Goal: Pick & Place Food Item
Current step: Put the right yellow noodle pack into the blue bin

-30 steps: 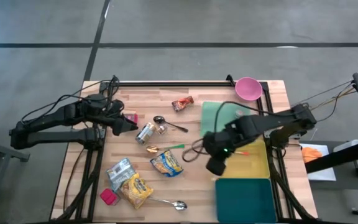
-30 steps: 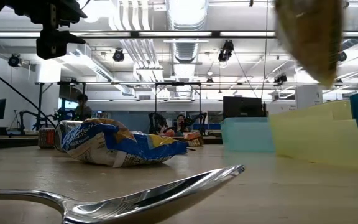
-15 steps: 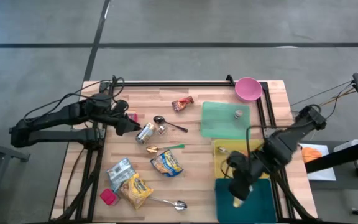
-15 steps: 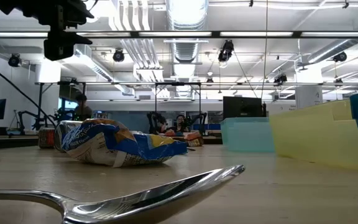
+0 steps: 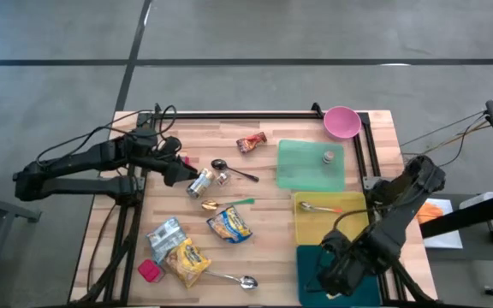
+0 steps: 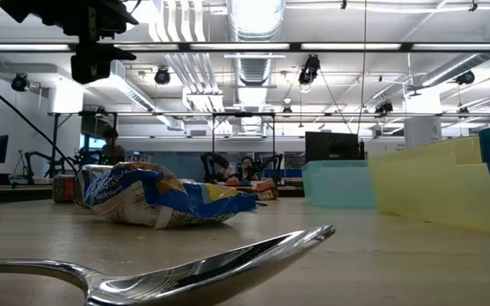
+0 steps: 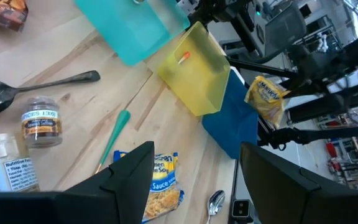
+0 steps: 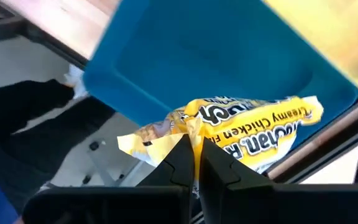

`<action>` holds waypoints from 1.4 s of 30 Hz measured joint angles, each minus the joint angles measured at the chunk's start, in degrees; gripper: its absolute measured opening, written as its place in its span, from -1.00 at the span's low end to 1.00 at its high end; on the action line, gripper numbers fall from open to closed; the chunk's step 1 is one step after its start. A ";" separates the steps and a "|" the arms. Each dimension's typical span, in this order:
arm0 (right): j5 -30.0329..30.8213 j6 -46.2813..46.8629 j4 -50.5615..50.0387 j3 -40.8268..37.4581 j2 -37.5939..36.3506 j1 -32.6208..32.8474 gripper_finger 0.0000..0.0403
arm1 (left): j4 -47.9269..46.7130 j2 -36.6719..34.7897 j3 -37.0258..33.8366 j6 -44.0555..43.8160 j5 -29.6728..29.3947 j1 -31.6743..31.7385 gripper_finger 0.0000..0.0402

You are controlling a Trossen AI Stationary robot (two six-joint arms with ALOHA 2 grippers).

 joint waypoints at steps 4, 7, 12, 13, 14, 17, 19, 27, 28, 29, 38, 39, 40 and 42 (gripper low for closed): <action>-2.08 0.30 2.79 -3.68 1.40 -0.02 -0.96 | -0.03 -0.07 0.00 0.33 0.69 0.00 0.21; -2.12 1.98 5.02 -7.16 1.65 -0.12 -0.96 | 0.00 -0.07 0.00 0.40 0.33 0.00 0.21; -2.10 3.24 8.68 -12.08 1.42 -1.17 -0.96 | 0.00 -0.07 0.00 0.37 -0.60 0.00 0.21; -2.09 2.42 9.54 -12.70 1.35 -1.57 -0.96 | -0.02 -0.07 0.00 0.39 -0.67 0.00 0.21; -2.11 1.50 10.74 -13.33 1.32 -1.98 -0.96 | -0.02 -0.07 0.00 0.39 -0.69 0.00 0.21; -2.10 -2.09 13.80 -15.67 1.26 -3.82 -0.96 | 0.00 -0.07 0.00 0.38 -0.73 0.00 0.21; -1.87 -4.54 16.28 -17.34 1.34 -5.30 -0.96 | 0.00 -0.07 0.00 0.38 -0.79 0.00 0.21; 1.37 -11.78 22.38 -21.84 1.34 -10.20 -0.96 | -0.02 -0.09 -0.02 0.37 -0.95 0.00 0.21; 1.43 -12.80 23.41 -22.23 1.39 -10.64 -0.96 | -0.02 -0.09 -0.02 0.37 -0.95 0.00 0.21; 1.52 -13.78 24.03 -22.61 1.50 -11.12 -0.96 | -0.02 -0.09 -0.02 0.35 -0.95 0.00 0.21; 3.31 -15.44 32.58 -28.19 1.76 -12.33 -0.96 | -0.04 -0.09 -0.04 0.15 -1.15 0.04 0.21; 3.45 -15.36 33.79 -28.72 1.76 -12.33 -0.96 | -0.04 -0.09 -0.04 0.15 -1.15 0.04 0.21; 3.50 -15.21 34.80 -29.20 1.76 -12.33 -0.96 | -0.05 -0.09 -0.04 0.15 -1.15 0.04 0.21; 3.65 -14.63 35.62 -29.77 1.76 -12.33 -0.96 | -0.08 -0.09 -0.04 0.15 -1.15 0.04 0.21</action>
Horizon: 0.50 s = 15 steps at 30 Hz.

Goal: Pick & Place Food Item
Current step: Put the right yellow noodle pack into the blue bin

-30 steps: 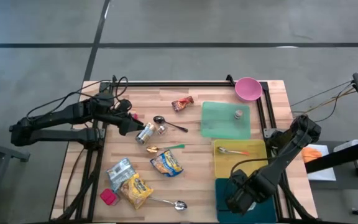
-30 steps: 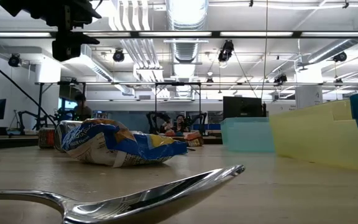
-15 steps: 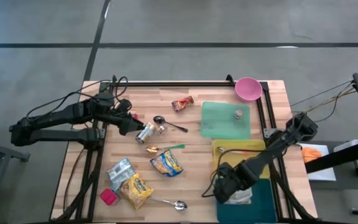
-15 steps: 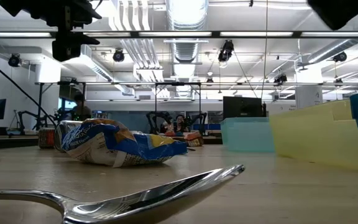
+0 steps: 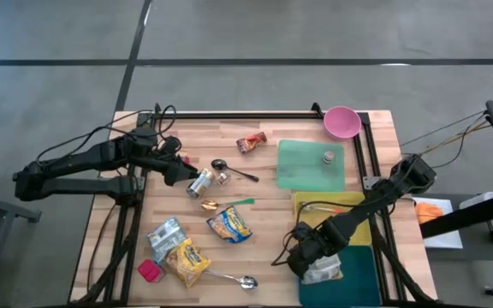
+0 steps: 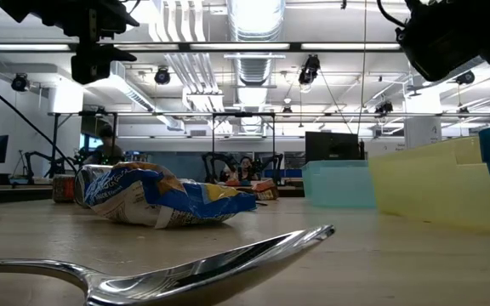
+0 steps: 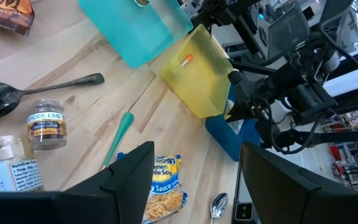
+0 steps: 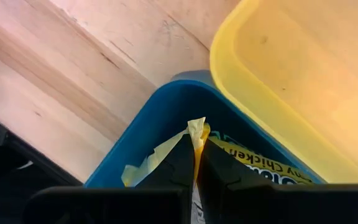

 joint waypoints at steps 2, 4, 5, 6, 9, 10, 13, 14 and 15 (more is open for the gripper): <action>0.06 0.65 0.37 -0.12 0.00 0.02 -0.96 | -0.06 0.00 0.00 0.02 0.00 0.00 0.21; 0.06 0.46 0.49 0.10 0.00 0.04 -0.96 | -0.07 0.00 0.00 0.01 0.01 0.00 0.21; 0.04 -0.26 0.46 0.41 0.00 0.04 -0.96 | -0.07 0.00 0.00 0.00 0.00 0.00 0.21; 0.06 -0.97 0.53 0.78 0.00 0.04 -0.96 | -0.10 0.00 0.00 0.00 0.01 0.00 0.21; 0.32 -2.24 0.36 1.62 0.00 0.04 -0.95 | -0.39 0.00 0.00 -0.44 0.60 0.00 0.21; 0.33 -2.67 0.36 1.86 0.00 0.04 -0.95 | -0.48 0.00 0.00 -0.52 0.83 -0.02 0.21; 0.34 -4.15 0.27 2.47 0.00 0.04 -0.94 | -0.50 0.00 0.00 -0.61 1.83 -0.02 0.21; 0.30 -4.70 0.33 2.63 0.00 0.11 -0.91 | -0.50 0.00 0.00 -0.63 1.97 -0.02 0.21; 0.27 -5.13 0.33 2.74 0.00 0.11 -0.87 | -0.50 0.00 0.00 -0.61 1.97 -0.03 0.21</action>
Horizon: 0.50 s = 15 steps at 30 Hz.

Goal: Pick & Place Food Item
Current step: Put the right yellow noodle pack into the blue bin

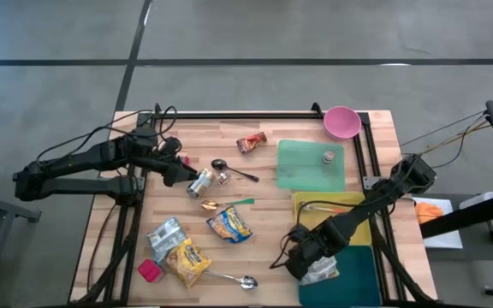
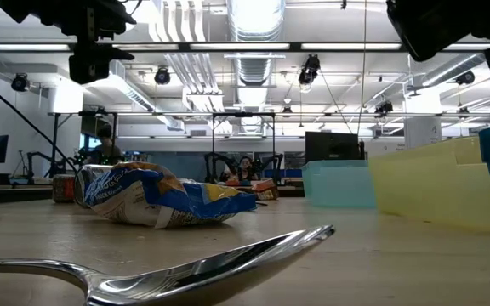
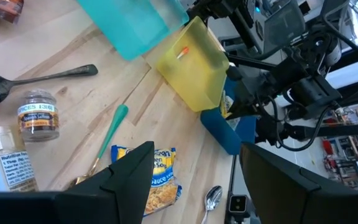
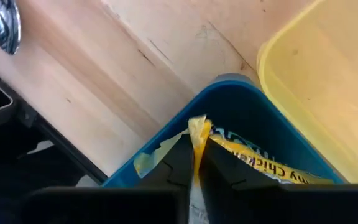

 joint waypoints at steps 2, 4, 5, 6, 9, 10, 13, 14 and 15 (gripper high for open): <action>-0.37 -0.49 0.03 0.09 0.00 0.11 -0.75 | 0.00 0.00 0.00 0.00 0.02 -0.02 0.21; -0.93 -0.51 -0.06 0.09 0.00 0.28 -0.60 | 0.00 0.00 0.00 0.00 0.02 -0.02 0.21; -1.41 -0.44 -0.10 0.09 0.00 0.31 -0.52 | -0.03 0.00 0.00 0.00 0.02 -0.02 0.21; -1.79 -0.43 -0.20 0.09 0.00 0.31 -0.44 | -0.07 0.00 0.00 0.00 0.07 -0.02 0.21; -2.84 1.39 -0.41 0.17 0.00 0.31 -0.23 | -0.07 0.00 0.00 -0.20 0.79 -0.02 0.21; -2.82 1.77 -0.48 0.38 0.00 0.31 -0.18 | -0.07 0.00 0.00 -0.50 1.23 -0.02 0.21; -2.64 1.55 -0.62 1.57 -0.26 0.50 -0.07 | -0.03 0.00 0.00 -0.92 3.71 -0.03 0.21; -2.00 1.17 -1.32 2.25 -0.36 0.62 -0.06 | 0.08 0.01 0.00 -1.13 5.23 -0.12 0.21; -1.08 0.91 -2.46 3.12 -0.40 0.69 -0.05 | 0.43 0.03 0.00 -1.27 6.74 -0.33 0.21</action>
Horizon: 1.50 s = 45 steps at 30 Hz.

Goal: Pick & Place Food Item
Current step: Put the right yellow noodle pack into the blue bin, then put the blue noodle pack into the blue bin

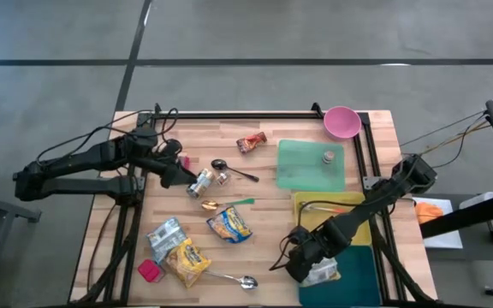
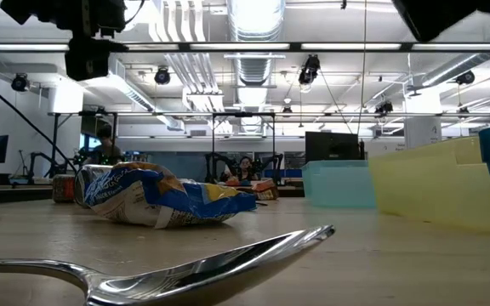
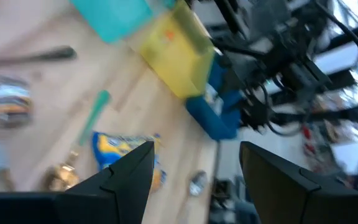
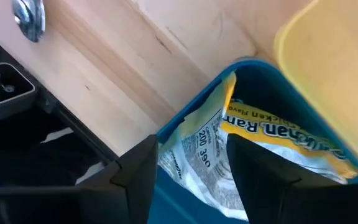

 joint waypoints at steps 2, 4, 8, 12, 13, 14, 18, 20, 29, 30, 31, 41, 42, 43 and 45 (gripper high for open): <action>2.33 -2.06 -2.96 2.14 -0.04 0.12 -0.05 | 1.00 0.05 0.00 0.18 1.89 -0.97 0.21; 4.10 -4.49 -6.22 4.40 -0.13 0.12 -0.05 | 1.66 0.05 0.00 0.54 2.06 -2.64 0.21; 4.84 -9.99 -10.50 7.18 -0.15 0.08 -0.05 | 2.36 0.05 0.00 3.32 -1.11 -7.49 0.20; 6.78 -11.33 -13.55 8.05 -0.17 0.12 -0.05 | 2.54 0.98 0.02 4.99 -7.11 -13.25 0.20; 7.47 -11.16 -14.00 8.07 -0.17 0.12 -0.05 | 2.60 1.58 0.02 5.13 -8.85 -14.82 0.20; 8.58 -10.65 -14.44 8.05 -0.17 0.12 -0.05 | 2.74 2.23 0.02 5.20 -10.32 -16.32 0.20; 14.04 -10.11 -15.00 7.94 -0.17 0.08 -0.05 | 2.52 6.20 0.04 6.69 -15.91 -22.21 0.20; 16.14 -10.07 -14.82 7.94 -0.19 0.08 -0.05 | 2.44 8.36 0.04 7.14 -18.78 -24.77 0.20; 22.50 -9.24 -12.83 8.66 -1.30 0.08 -0.05 | 1.27 18.71 0.04 7.95 -25.87 -29.28 0.20; 23.67 -8.89 -12.69 8.73 -1.63 0.08 -0.05 | 1.10 19.75 0.06 7.96 -26.03 -29.28 0.20; 24.75 -8.52 -12.69 8.73 -1.94 0.08 -0.05 | 0.78 20.77 0.20 8.10 -26.33 -29.31 0.20; 29.83 -7.29 -12.43 8.01 -4.12 -0.16 -0.05 | -8.56 31.52 11.50 19.92 -33.79 -30.91 0.11; 29.81 -7.29 -12.46 7.97 -4.12 -0.16 -0.05 | -9.64 32.38 12.61 21.12 -34.64 -31.06 0.08; 29.81 -7.27 -12.48 7.93 -4.12 -0.14 -0.05 | -9.98 33.18 13.35 22.01 -34.92 -31.23 0.06; 29.82 -7.15 -12.43 7.87 -4.12 -0.16 -0.05 | -10.27 34.35 14.11 23.22 -34.94 -31.56 0.00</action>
